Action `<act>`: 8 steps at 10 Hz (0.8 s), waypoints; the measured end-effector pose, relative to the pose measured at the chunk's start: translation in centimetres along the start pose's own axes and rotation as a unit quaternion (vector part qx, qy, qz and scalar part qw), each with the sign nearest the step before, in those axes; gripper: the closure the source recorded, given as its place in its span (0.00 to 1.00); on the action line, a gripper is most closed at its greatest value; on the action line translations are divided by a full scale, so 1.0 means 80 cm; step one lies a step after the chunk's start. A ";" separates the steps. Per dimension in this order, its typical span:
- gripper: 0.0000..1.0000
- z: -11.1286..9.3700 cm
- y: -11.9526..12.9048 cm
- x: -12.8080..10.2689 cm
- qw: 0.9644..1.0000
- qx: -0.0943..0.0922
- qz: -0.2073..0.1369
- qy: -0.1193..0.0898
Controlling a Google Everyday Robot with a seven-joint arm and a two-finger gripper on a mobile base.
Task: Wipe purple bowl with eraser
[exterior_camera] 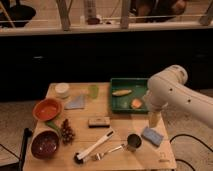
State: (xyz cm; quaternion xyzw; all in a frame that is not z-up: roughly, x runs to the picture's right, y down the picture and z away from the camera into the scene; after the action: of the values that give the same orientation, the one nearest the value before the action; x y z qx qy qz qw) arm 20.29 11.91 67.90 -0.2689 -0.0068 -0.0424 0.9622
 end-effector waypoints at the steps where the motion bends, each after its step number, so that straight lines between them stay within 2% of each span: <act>1: 0.20 0.001 -0.001 -0.014 1.000 0.001 -0.007 -0.001; 2: 0.20 0.002 -0.002 -0.029 1.000 0.002 -0.016 -0.002; 4: 0.20 0.005 -0.001 -0.042 1.000 0.003 -0.031 -0.002; 6: 0.20 0.008 -0.003 -0.076 0.999 0.005 -0.050 -0.006; 8: 0.20 0.012 -0.005 -0.096 0.998 0.006 -0.064 -0.008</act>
State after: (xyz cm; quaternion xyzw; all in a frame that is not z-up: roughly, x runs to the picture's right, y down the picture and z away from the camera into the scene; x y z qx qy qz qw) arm 12.59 12.69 68.64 -0.2627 -0.0323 -0.1012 0.9590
